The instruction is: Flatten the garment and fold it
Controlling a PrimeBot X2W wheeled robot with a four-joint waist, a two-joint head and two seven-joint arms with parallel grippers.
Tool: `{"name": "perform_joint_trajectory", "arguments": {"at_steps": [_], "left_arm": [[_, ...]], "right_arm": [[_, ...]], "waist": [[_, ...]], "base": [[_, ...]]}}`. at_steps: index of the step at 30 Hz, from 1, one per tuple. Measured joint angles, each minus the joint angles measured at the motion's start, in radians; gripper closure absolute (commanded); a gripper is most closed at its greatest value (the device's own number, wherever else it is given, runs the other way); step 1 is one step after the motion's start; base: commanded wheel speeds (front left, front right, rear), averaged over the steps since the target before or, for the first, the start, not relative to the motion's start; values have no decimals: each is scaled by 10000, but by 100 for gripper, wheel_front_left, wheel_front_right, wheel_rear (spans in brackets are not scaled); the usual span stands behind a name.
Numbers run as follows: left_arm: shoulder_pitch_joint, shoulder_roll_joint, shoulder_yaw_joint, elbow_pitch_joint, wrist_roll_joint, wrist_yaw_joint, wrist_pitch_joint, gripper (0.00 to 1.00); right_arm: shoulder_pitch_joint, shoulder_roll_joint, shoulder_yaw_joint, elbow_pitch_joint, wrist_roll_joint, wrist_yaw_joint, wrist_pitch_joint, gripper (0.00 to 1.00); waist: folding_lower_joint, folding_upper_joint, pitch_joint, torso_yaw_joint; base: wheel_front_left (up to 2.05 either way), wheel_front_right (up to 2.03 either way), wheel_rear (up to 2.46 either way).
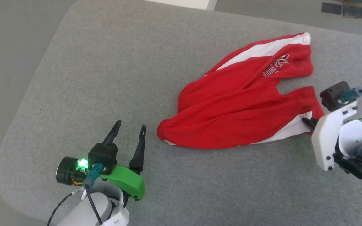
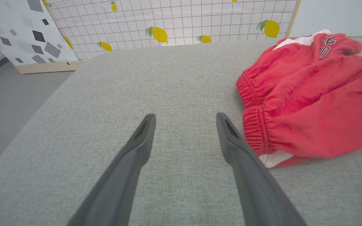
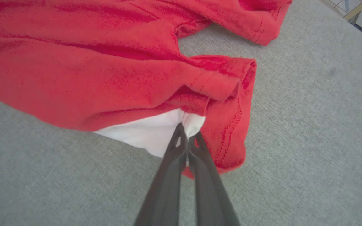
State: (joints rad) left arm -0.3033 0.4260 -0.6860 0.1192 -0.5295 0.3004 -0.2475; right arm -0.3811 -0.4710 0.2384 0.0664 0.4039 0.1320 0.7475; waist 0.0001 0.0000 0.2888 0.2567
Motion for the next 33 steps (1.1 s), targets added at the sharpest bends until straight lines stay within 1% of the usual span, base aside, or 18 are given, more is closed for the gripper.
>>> {"name": "perform_joint_trajectory", "arguments": {"at_steps": [3,5,9,13,17,20,22,25,26,27,30,33], "left_arm": [[5,6,-21,31,-19,0,67,0],[9,15,-38,25,-63,0,100,0],[53,75,-50,15,-92,0,186,0],[187,144,-113,-35,-153,0,276,0],[283,176,-138,-121,-173,0,353,0],[284,184,-169,-201,-176,0,362,0],[281,182,-188,-236,-176,0,364,0],[268,176,-203,-244,-176,0,364,0],[264,174,-209,-244,-176,0,364,0],[260,171,-213,-238,-176,0,364,0],[250,136,-255,-203,-178,-4,382,0],[249,125,-278,-151,-213,-13,391,0]], "right_arm": [[453,-4,-362,-408,121,0,-182,100],[887,48,-784,-669,226,-2,-234,100],[1837,401,-1661,-1198,274,-2,-242,100],[2927,1273,-2991,-1810,184,0,48,100],[3849,2243,-4439,-2228,-546,-2,594,100],[4377,2514,-4959,-2341,-1300,-2,757,100],[4518,2803,-5258,-2222,-1570,-2,811,100],[4533,3016,-5434,-1881,-1919,0,796,100],[4533,3041,-5455,-1791,-2031,0,765,78],[4529,3058,-5473,-1687,-2182,0,623,0],[4414,3093,-5455,-1547,-2311,0,232,0],[4148,2997,-5252,-1726,-2452,0,-324,0]], "waist": [[0,0,-204,-194],[0,0,-354,-355],[0,0,-605,-685],[-1,0,-839,-1046],[-1,0,-991,-1365],[-1,0,-1030,-1510],[-1,0,-995,-1537],[-1,0,-927,-1530],[-1,0,-910,-1525],[-1,0,-894,-1517],[-1,0,-911,-1482],[-1,0,-990,-1462]], "base": [[0,0,0],[0,0,0],[0,0,0],[0,0,0],[0,0,0],[0,0,0],[0,0,0],[0,0,0],[0,0,0],[0,0,0],[0,0,0],[0,0,0]]}}
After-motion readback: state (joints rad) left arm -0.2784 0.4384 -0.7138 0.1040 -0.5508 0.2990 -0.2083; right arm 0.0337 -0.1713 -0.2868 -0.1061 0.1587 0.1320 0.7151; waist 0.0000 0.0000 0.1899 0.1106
